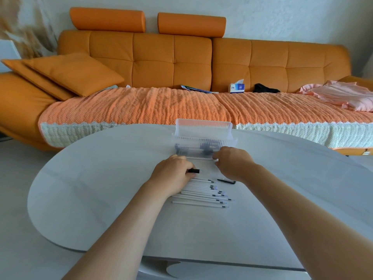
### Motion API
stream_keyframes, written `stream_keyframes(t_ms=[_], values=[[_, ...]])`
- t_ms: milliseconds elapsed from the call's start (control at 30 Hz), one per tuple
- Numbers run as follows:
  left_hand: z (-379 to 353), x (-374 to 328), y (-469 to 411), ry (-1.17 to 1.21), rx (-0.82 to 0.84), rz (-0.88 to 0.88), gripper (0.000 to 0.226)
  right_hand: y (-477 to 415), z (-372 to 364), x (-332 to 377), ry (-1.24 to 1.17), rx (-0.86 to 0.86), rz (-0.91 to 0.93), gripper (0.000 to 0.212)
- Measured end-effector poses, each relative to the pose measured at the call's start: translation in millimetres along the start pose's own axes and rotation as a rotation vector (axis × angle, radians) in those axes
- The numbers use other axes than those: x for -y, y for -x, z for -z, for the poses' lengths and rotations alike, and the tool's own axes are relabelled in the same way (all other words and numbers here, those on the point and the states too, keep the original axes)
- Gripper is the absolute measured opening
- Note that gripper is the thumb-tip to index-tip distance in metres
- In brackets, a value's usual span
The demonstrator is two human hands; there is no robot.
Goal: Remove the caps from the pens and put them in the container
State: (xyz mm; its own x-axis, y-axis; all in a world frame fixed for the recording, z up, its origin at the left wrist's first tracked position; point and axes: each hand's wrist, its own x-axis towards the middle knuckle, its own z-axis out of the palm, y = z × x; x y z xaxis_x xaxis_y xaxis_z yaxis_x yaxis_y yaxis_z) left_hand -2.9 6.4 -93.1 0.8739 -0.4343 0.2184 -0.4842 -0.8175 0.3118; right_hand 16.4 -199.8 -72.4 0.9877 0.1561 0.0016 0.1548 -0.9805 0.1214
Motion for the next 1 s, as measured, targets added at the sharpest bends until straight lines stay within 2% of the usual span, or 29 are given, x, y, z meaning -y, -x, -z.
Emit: stream_keyframes(t_ms=[233, 467, 567, 700, 900, 1000], values=[[1, -2, 1, -0.011, -0.053, -0.024, 0.022, -2, 1, 1, -0.015, -0.049, 0.014, 0.018], [7, -6, -2, -0.107, -0.338, -0.15, 0.021, 14, 16, 1, -0.175, -0.136, 0.094, 0.019], [9, -5, -2, -0.179, -0.408, -0.129, 0.015, 20, 23, 1, -0.296, -0.122, 0.121, 0.015], [9, -5, -2, -0.165, -0.349, -0.068, 0.013, 29, 24, -3, -0.379, -0.109, 0.12, 0.012], [6, -14, -3, -0.025, -0.28, -0.035, 0.015, 40, 20, -11, -0.538, -0.057, 0.115, 0.019], [6, -18, -4, 0.047, -0.264, 0.036, 0.018, 41, 19, -19, -0.641, -0.067, 0.057, 0.017]])
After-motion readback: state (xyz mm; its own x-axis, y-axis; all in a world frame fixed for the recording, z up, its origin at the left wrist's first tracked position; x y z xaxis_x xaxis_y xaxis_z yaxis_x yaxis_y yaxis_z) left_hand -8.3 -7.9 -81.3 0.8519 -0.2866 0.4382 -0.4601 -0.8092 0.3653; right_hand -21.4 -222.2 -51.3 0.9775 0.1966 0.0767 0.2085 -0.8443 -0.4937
